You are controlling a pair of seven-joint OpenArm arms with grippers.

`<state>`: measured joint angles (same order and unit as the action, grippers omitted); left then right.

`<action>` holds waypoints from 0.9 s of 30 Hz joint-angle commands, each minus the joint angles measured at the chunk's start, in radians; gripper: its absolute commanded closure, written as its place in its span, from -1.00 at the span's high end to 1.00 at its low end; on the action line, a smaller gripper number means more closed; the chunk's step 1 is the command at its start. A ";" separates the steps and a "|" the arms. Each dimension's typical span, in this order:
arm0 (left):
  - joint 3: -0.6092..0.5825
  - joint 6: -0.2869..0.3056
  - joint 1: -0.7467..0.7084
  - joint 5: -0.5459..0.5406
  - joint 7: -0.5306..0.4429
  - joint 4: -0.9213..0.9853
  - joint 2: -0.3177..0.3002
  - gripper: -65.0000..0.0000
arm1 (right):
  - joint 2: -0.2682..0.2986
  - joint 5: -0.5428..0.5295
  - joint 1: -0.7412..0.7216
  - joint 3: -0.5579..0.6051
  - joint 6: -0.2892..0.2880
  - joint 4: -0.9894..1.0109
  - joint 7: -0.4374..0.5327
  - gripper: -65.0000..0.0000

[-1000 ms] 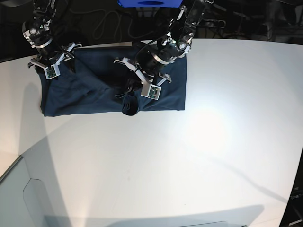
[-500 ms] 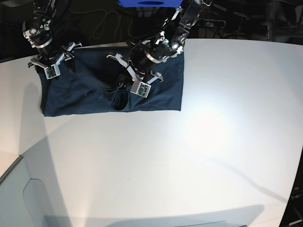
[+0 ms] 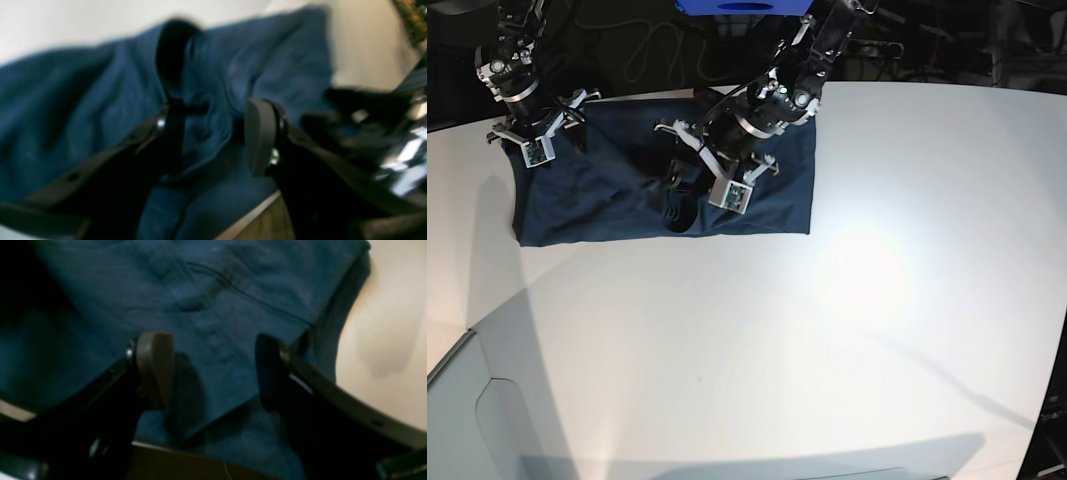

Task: Fold the T-shirt properly
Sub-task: 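Move the left gripper to the strip's middle and grasp the folded edge, then fold the strip end with the left gripper toward the right gripper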

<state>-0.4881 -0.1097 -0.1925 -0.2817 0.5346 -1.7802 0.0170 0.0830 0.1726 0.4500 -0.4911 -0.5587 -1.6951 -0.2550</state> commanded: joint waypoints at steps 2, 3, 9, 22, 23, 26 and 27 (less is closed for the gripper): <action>0.006 0.005 -0.029 -0.009 -0.024 -0.085 -0.004 -0.13 | 0.011 -0.014 0.000 -0.004 -0.010 -0.018 0.024 0.13; 0.007 0.002 -0.040 -0.008 -0.026 -0.117 -0.024 -0.13 | 0.011 -0.014 0.000 -0.004 -0.010 -0.018 0.024 0.13; 0.113 0.002 -0.081 -0.009 -0.028 -0.145 -0.096 -0.13 | 0.011 -0.014 0.000 -0.004 -0.010 -0.018 0.024 0.13; -0.022 0.008 0.011 -0.011 -0.032 0.102 -0.056 -0.13 | 0.010 -0.014 0.000 -0.004 -0.010 -0.018 0.024 0.13; -0.074 0.008 0.028 -0.011 -0.032 0.118 -0.061 -0.13 | 0.010 -0.014 0.000 -0.007 -0.010 -0.018 0.024 0.13; -0.197 0.008 0.069 -0.003 -0.032 0.125 -0.073 -0.13 | 0.010 -0.014 0.000 -0.010 -0.010 -0.018 0.024 0.13; -0.231 0.008 0.081 -0.009 -0.032 0.122 -0.090 -0.13 | 0.010 -0.014 0.000 -0.010 -0.010 -0.020 0.024 0.13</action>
<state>-0.7273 -0.1040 -0.1196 -0.2909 0.5243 -1.6367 -0.0708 0.0826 0.1722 0.4496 -0.4950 -0.5587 -1.6958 -0.2539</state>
